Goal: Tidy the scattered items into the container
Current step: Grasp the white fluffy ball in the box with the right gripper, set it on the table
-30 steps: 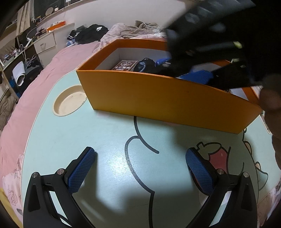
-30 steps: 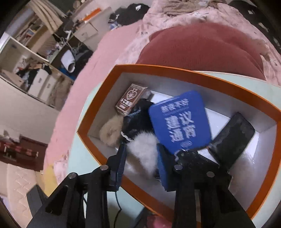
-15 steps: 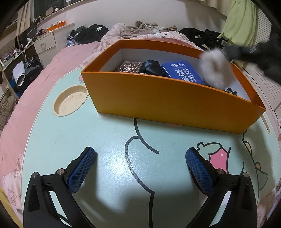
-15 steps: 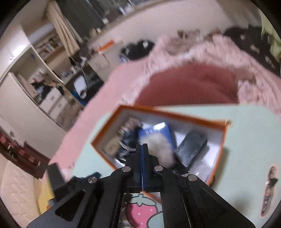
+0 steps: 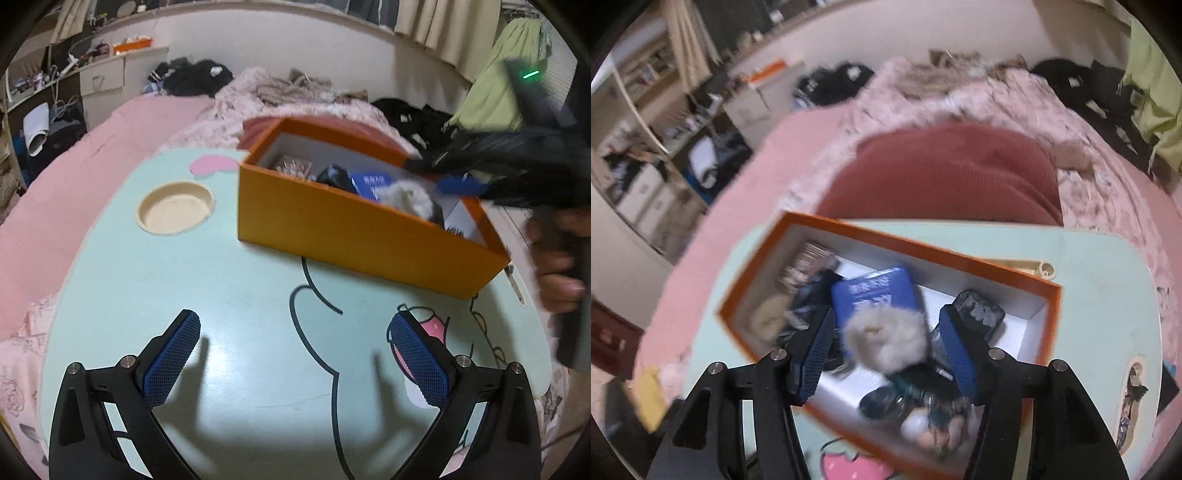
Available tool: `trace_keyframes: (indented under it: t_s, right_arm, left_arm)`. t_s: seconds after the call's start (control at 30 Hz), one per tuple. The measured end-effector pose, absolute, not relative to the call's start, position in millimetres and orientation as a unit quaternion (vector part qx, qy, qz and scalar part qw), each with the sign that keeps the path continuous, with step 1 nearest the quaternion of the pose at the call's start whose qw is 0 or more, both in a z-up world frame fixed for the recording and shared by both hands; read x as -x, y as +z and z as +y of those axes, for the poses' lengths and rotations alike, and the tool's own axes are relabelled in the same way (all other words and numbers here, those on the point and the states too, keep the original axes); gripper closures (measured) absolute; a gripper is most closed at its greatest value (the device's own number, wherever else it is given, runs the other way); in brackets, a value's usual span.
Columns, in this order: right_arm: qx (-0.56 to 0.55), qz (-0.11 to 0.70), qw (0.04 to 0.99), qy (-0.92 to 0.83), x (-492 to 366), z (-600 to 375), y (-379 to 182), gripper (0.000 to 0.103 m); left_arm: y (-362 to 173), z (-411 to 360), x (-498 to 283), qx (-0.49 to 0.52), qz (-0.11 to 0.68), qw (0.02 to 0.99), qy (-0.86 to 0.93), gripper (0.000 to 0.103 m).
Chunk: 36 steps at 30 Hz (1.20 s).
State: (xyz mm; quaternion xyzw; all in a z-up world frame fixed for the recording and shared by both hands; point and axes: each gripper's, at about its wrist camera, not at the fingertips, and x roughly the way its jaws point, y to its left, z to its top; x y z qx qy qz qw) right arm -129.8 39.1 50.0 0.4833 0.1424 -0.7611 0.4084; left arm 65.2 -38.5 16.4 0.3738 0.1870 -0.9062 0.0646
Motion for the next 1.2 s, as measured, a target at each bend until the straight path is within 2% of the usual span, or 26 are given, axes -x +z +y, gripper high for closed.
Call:
trace_keyframes:
  t_s: [0.03, 0.13, 0.33, 0.4, 0.47, 0.67, 0.77, 0.8, 0.83, 1.03, 1.2]
  right_arm:
    - [-0.483, 0.167, 0.411, -0.755, 127, 32, 39, 0.062]
    - [-0.453, 0.203, 0.419, -0.760, 115, 31, 38, 0.063]
    - [-0.364, 0.108, 0.468, -0.798, 98, 93, 95, 0.063]
    - [-0.346, 0.105, 0.490, -0.794, 78, 111, 106, 0.063]
    - [-0.334, 0.121, 0.506, -0.786, 52, 131, 101, 0.063]
    - [-0.350, 0.169, 0.478, -0.787, 18, 143, 23, 0.062]
    - [-0.366, 0.179, 0.464, -0.787, 21, 138, 5, 0.054]
    - [-0.364, 0.181, 0.458, -0.791, 20, 139, 7, 0.037]
    - [-0.355, 0.187, 0.447, -0.800, 19, 140, 8, 0.028]
    - [-0.318, 0.189, 0.436, -0.821, 13, 153, 12, 0.028]
    - [-0.315, 0.210, 0.431, -0.819, 1, 157, 9, 0.028]
  left_arm:
    - [19, -41, -66, -0.362, 0.194, 0.078, -0.908, 0.000]
    - [27, -43, -68, -0.349, 0.185, 0.074, -0.916, 0.000]
    - [33, -54, -71, -0.338, 0.201, 0.076, -0.916, 0.000]
    - [35, -56, -74, -0.335, 0.203, 0.081, -0.916, 0.000]
    - [36, -62, -79, -0.331, 0.201, 0.087, -0.918, 0.000]
    - [40, -72, -91, -0.298, 0.211, 0.111, -0.924, 0.000]
    - [46, -66, -97, -0.268, 0.204, 0.114, -0.935, 0.000]
    - [48, -65, -98, -0.261, 0.201, 0.115, -0.937, 0.000]
    - [50, -63, -99, -0.252, 0.199, 0.120, -0.939, 0.000]
    - [48, -58, -93, -0.255, 0.218, 0.105, -0.936, 0.000]
    - [49, -51, -94, -0.241, 0.201, 0.110, -0.943, 0.000]
